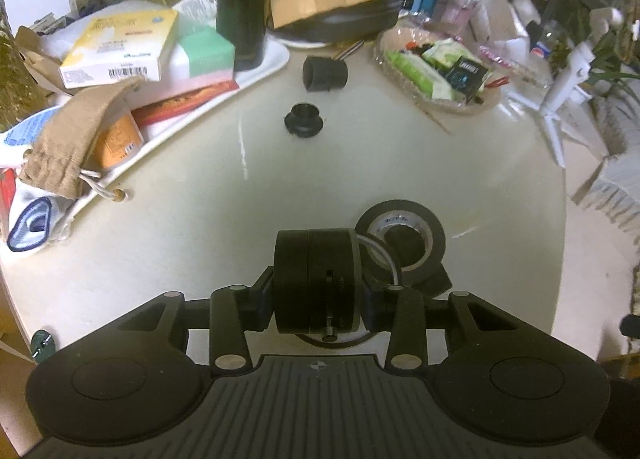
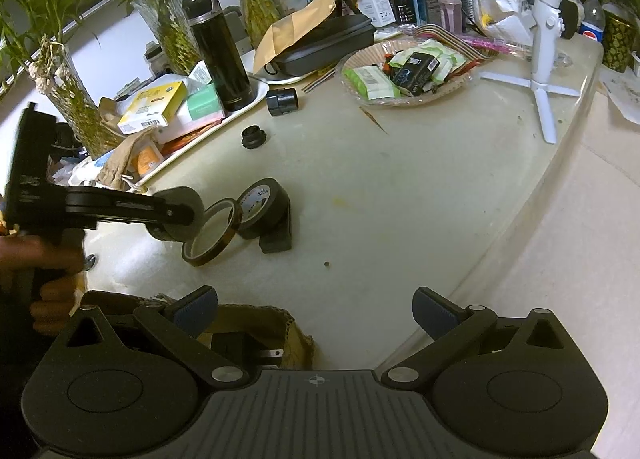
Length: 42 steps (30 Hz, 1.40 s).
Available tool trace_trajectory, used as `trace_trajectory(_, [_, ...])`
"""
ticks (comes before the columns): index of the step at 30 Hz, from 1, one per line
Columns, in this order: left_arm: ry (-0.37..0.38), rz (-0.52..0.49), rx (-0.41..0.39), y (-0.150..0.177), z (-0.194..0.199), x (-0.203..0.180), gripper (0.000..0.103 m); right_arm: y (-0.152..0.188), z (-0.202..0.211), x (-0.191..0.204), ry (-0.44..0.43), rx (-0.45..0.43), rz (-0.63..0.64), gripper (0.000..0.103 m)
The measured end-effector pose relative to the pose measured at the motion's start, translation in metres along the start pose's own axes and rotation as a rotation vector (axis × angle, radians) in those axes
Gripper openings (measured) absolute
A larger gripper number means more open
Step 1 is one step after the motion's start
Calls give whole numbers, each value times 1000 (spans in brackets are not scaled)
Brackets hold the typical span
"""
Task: Organize rigid objects
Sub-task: 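Hold the black roll up with left tool while right tool approaches the amber tape ring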
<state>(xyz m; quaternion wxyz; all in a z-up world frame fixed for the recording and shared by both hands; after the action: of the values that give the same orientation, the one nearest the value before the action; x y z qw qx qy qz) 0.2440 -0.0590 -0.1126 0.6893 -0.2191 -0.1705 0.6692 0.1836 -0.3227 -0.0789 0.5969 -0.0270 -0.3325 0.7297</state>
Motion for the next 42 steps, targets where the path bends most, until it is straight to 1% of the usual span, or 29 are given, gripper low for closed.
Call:
trace_trajectory(13, [38, -21, -78, -2, 35, 10, 40, 0, -2, -1, 30, 3, 22, 103])
trace_trajectory(16, [39, -30, -98, -2, 42, 12, 40, 0, 2, 0, 45, -13, 34, 103])
trace_trajectory(23, [29, -58, -127, 2, 57, 21, 40, -3, 4, 8, 38, -29, 56, 103])
trace_trajectory(29, [57, -45, -139, 8, 65, 33, 40, -7, -1, 19, 21, -21, 76, 103])
trace_trajectory(37, [72, -17, -158, 16, 72, 48, 40, -14, -8, 31, 12, -9, 110, 103])
trace_trajectory(42, [85, -27, -175, 21, 74, 50, 40, -18, -17, 37, 13, 3, 129, 103])
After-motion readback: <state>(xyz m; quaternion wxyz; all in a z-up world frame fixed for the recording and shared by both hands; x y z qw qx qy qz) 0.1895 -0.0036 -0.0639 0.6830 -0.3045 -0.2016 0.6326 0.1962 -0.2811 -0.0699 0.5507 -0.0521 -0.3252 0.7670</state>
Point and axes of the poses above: each gripper's, at about its wrist camera, not at the fingertips, and z roughly against the way its jaws point, x to its left, y to its underside, the point moved 9 cm from there along -z, roughly the way its jaws point, and after that the axes turned 5 degrees about -y, right-handed, at the moved point
